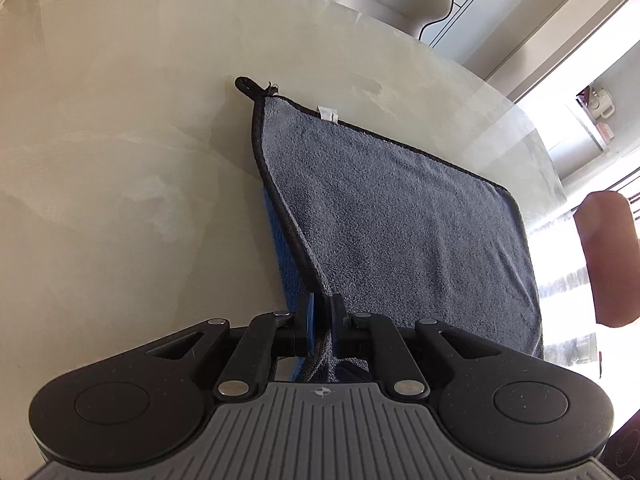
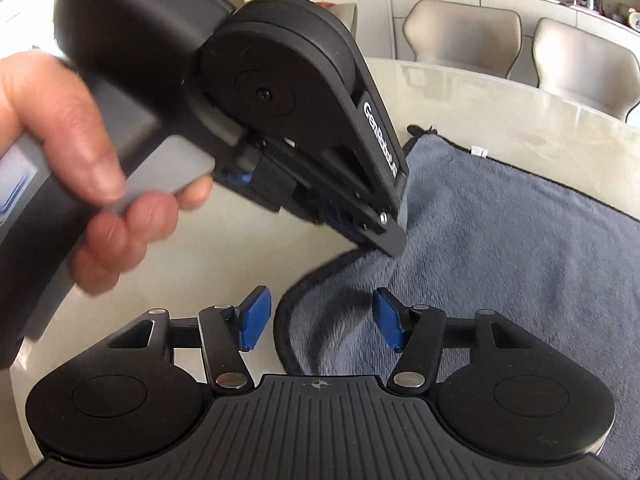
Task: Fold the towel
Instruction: 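Grasp the towel corner by the loop with the left gripper while the right grasps the adjacent corner, then lift both corners and fold the towel edge over toward the opposite edge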
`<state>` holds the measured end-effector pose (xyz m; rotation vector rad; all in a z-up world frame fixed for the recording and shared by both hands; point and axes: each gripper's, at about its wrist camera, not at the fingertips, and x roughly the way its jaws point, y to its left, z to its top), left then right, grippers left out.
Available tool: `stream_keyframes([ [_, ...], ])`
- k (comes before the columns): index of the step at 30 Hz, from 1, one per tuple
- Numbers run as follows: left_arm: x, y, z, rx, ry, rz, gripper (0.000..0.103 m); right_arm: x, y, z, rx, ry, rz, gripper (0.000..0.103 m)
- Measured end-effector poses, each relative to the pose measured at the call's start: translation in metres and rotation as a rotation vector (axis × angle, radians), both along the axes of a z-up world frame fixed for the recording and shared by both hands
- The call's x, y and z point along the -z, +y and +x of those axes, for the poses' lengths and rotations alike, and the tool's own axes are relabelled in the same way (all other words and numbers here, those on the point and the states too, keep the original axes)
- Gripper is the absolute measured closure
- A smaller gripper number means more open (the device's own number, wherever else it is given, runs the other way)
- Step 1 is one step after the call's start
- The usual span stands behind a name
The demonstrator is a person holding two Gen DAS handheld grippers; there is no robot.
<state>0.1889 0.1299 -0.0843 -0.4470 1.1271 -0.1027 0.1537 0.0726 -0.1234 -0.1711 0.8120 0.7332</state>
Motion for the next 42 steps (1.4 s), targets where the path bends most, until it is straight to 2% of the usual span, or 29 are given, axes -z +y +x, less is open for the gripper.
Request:
stream_keyframes([
  [2, 0.000, 0.001, 0.000, 0.000, 0.003, -0.006, 0.096, 0.003, 0.003, 0.002, -0.001, -0.004, -0.007, 0.063],
  [5, 0.000, 0.001, 0.002, 0.000, 0.006, -0.008, 0.096, 0.008, 0.005, 0.008, 0.001, -0.001, -0.011, 0.084],
  [6, 0.000, 0.001, 0.002, 0.000, 0.006, -0.009, 0.096, 0.009, 0.004, 0.010, 0.003, 0.006, 0.002, 0.086],
  [10, 0.002, 0.009, 0.007, -0.011, 0.010, -0.047, 0.092, 0.005, -0.005, 0.013, 0.020, 0.029, 0.024, 0.088],
  [13, 0.002, 0.022, 0.012, -0.054, -0.004, -0.069, 0.080, -0.003, -0.012, 0.013, 0.020, 0.028, 0.038, 0.089],
  [16, 0.002, 0.037, 0.024, -0.100, -0.017, -0.063, 0.070, -0.008, -0.018, 0.016, 0.028, 0.035, 0.052, 0.088],
  [18, 0.005, 0.049, 0.038, -0.124, -0.009, -0.058, 0.060, -0.009, -0.021, 0.017, 0.031, 0.040, 0.059, 0.088],
  [27, 0.028, 0.067, 0.101, -0.151, 0.050, -0.034, 0.056, -0.010, -0.027, 0.029, 0.030, 0.043, 0.066, 0.088],
  [31, 0.030, 0.061, 0.116, -0.119, 0.035, -0.011, 0.060, -0.013, -0.031, 0.020, 0.037, 0.043, 0.079, 0.088],
  [32, 0.031, 0.058, 0.119, -0.102, 0.029, -0.004, 0.069, -0.013, -0.033, 0.018, 0.040, 0.041, 0.083, 0.088],
  [33, 0.031, 0.055, 0.121, -0.090, 0.020, -0.005, 0.090, -0.014, -0.034, 0.016, 0.043, 0.038, 0.087, 0.088],
  [34, 0.031, 0.053, 0.122, -0.081, 0.014, -0.008, 0.099, -0.015, -0.036, 0.013, 0.046, 0.036, 0.092, 0.088],
  [42, 0.002, 0.025, 0.125, -0.023, -0.070, -0.047, 0.100, -0.035, -0.071, 0.007, 0.126, 0.011, 0.180, 0.088],
])
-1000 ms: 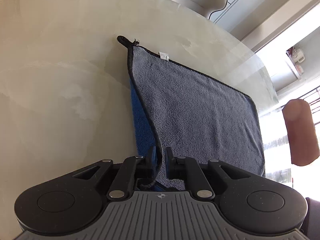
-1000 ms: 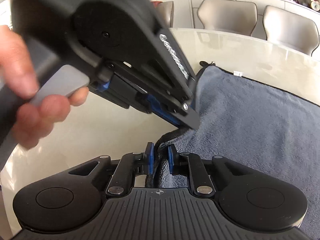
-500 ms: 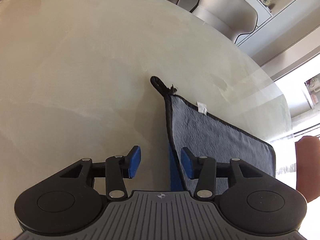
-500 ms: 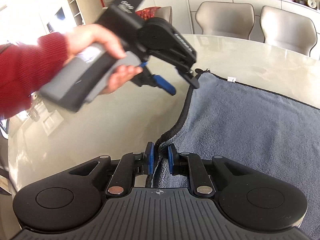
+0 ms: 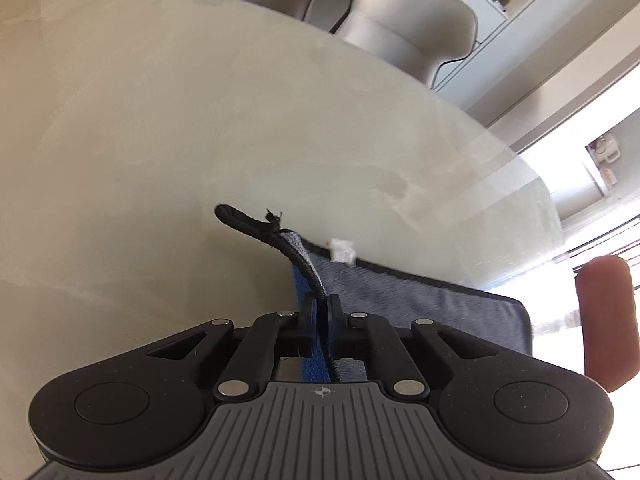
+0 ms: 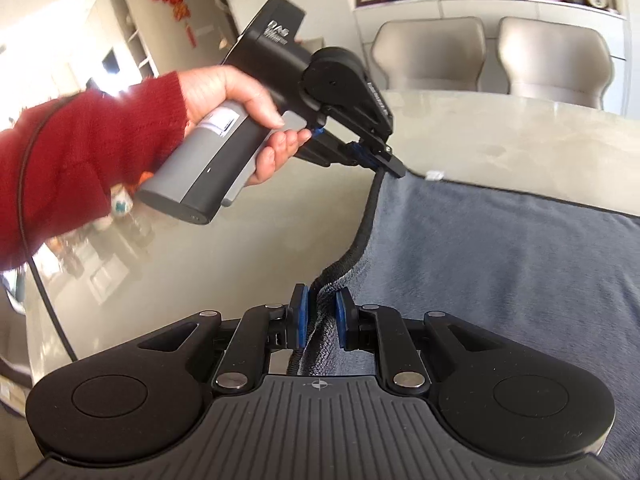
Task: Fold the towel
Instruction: 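Lift both corners and fold the towel edge over toward the opposite edge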
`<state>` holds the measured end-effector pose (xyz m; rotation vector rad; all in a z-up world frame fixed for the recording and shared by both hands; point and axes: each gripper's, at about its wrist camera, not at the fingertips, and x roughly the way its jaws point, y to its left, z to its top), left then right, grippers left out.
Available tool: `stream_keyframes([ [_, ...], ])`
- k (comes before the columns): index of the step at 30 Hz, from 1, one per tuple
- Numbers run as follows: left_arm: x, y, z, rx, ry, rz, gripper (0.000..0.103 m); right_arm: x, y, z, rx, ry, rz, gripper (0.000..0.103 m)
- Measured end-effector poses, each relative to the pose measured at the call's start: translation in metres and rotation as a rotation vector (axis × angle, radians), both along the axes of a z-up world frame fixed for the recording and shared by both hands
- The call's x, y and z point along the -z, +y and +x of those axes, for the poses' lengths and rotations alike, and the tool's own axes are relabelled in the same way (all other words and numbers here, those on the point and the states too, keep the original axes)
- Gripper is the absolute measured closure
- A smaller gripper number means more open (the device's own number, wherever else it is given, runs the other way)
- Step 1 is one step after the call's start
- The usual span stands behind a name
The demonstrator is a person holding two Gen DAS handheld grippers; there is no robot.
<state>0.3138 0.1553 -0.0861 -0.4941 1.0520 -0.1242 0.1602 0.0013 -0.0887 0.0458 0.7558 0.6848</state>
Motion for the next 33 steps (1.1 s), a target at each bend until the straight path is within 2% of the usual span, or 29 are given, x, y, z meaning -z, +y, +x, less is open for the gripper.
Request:
stream_keyframes([
  [5, -0.021, -0.035, 0.005, 0.080, -0.058, 0.008, 0.100, -0.010, -0.034, -0.004, 0.092, -0.001, 0.047, 0.088],
  [11, -0.029, -0.088, 0.013, 0.176, -0.095, 0.014, 0.100, -0.015, -0.071, -0.012, 0.212, -0.012, 0.062, 0.088],
  [18, -0.028, -0.149, 0.022, 0.265, -0.112, 0.025, 0.100, -0.010, -0.112, -0.017, 0.351, -0.015, 0.065, 0.088],
  [23, -0.017, -0.192, 0.030, 0.317, -0.099, 0.018, 0.100, 0.000, -0.141, -0.019, 0.451, -0.006, 0.065, 0.088],
  [30, -0.006, -0.242, 0.029, 0.373, -0.093, 0.048, 0.099, 0.020, -0.182, -0.025, 0.537, 0.040, 0.071, 0.086],
  [33, -0.006, -0.247, 0.024, 0.389, -0.098, 0.081, 0.099, 0.032, -0.194, -0.019, 0.555, 0.098, 0.134, 0.081],
])
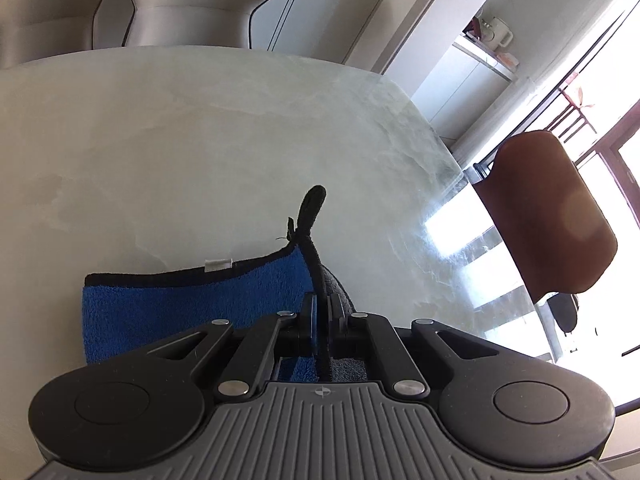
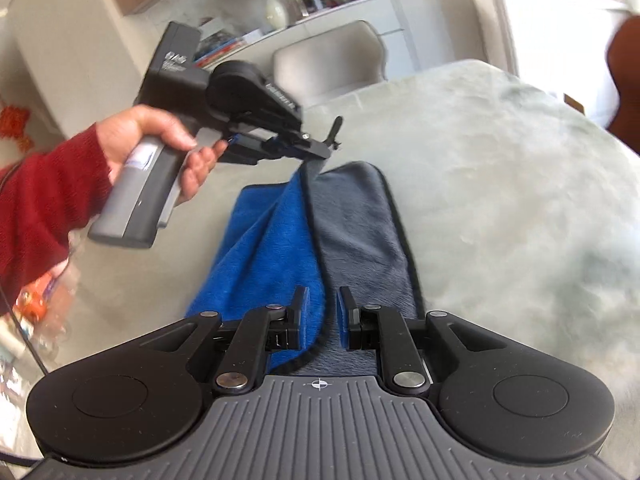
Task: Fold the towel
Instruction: 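Lift both corners and fold the towel edge over toward the opposite edge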
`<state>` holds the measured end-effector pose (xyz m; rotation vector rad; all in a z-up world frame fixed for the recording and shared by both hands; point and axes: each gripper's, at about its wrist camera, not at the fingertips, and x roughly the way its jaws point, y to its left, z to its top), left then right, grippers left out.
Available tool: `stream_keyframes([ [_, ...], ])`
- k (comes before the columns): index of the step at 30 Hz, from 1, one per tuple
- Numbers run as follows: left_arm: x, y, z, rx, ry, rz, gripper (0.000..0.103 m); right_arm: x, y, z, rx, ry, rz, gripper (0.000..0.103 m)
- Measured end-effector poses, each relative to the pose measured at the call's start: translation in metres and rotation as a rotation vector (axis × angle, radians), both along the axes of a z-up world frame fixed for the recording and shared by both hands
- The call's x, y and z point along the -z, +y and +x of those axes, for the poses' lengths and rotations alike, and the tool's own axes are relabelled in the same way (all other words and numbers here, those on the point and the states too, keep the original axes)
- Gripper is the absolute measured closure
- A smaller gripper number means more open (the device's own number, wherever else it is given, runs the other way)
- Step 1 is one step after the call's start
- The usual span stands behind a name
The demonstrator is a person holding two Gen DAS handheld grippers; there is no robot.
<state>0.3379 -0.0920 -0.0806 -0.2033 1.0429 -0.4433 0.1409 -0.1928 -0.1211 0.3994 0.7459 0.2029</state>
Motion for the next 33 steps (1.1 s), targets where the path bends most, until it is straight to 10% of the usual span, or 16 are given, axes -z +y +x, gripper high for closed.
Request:
stream_keyframes([
  [17, 0.011, 0.010, 0.000, -0.004, 0.017, 0.068, 0.098, 0.018, 0.041, 0.030, -0.077, 0.049, -0.105, 0.059],
  [19, 0.014, 0.007, 0.000, 0.012, 0.023, 0.084, 0.098, 0.017, 0.050, 0.030, -0.101, 0.038, -0.152, 0.062],
  [21, 0.019, -0.001, 0.005, 0.028, 0.034, 0.102, 0.095, 0.017, 0.054, 0.031, -0.115, 0.039, -0.174, 0.091],
  [33, 0.014, -0.022, 0.010, 0.101, -0.019, 0.134, 0.101, -0.017, 0.034, 0.010, -0.049, -0.029, -0.125, 0.094],
])
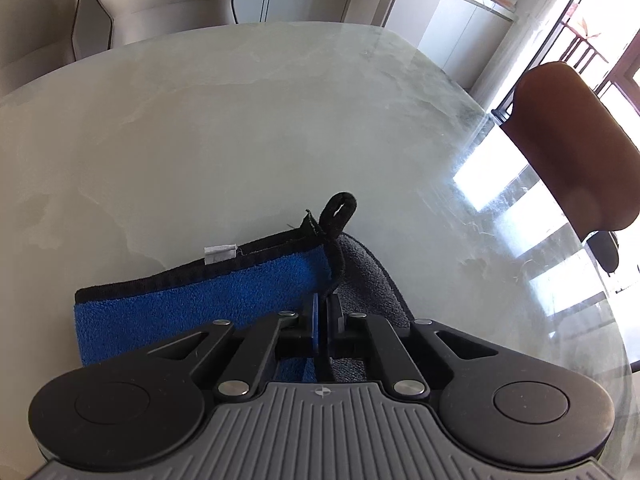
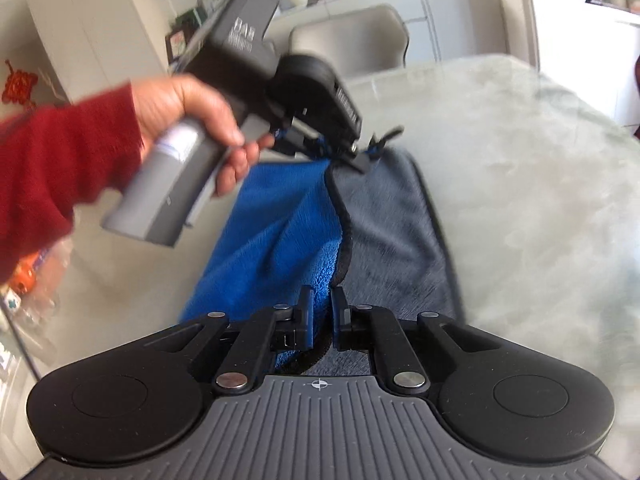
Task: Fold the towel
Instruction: 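Lift both corners and fold the towel edge over toward the opposite edge, then lower the folded edge onto the towel and open both grippers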
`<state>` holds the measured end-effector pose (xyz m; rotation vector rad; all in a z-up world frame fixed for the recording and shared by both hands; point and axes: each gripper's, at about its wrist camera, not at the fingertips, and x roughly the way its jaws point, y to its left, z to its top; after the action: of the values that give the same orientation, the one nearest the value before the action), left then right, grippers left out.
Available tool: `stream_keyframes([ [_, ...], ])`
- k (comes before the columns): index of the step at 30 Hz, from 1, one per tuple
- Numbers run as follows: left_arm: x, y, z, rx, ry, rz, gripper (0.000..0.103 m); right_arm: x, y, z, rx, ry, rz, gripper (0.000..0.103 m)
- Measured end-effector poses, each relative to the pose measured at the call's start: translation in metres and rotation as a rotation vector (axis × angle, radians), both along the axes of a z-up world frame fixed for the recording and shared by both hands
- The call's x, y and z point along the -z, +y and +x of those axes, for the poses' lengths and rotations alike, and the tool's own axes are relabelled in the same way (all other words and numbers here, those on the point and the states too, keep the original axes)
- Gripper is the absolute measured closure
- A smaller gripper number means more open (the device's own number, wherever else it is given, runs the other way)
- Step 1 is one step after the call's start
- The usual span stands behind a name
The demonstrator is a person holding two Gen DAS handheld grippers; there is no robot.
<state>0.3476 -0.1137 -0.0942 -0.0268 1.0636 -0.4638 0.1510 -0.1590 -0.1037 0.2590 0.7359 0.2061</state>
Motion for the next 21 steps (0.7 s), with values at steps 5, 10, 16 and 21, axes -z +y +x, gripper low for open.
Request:
stream_keyframes([
  [5, -0.009, -0.009, -0.004, 0.018, -0.029, -0.045, 0.101, -0.012, -0.021, -0.018, 0.068, -0.001, -0.003, 0.094],
  [10, -0.005, -0.027, -0.011, 0.052, -0.035, -0.041, 0.101, -0.003, -0.038, -0.024, 0.123, 0.050, 0.003, 0.094],
  [16, 0.009, -0.038, -0.013, 0.069, -0.036, -0.015, 0.092, 0.013, -0.039, -0.026, 0.138, 0.113, 0.017, 0.089],
  [21, -0.010, -0.020, -0.020, 0.028, -0.172, -0.051, 0.064, 0.017, -0.045, -0.031, 0.174, 0.133, 0.010, 0.080],
])
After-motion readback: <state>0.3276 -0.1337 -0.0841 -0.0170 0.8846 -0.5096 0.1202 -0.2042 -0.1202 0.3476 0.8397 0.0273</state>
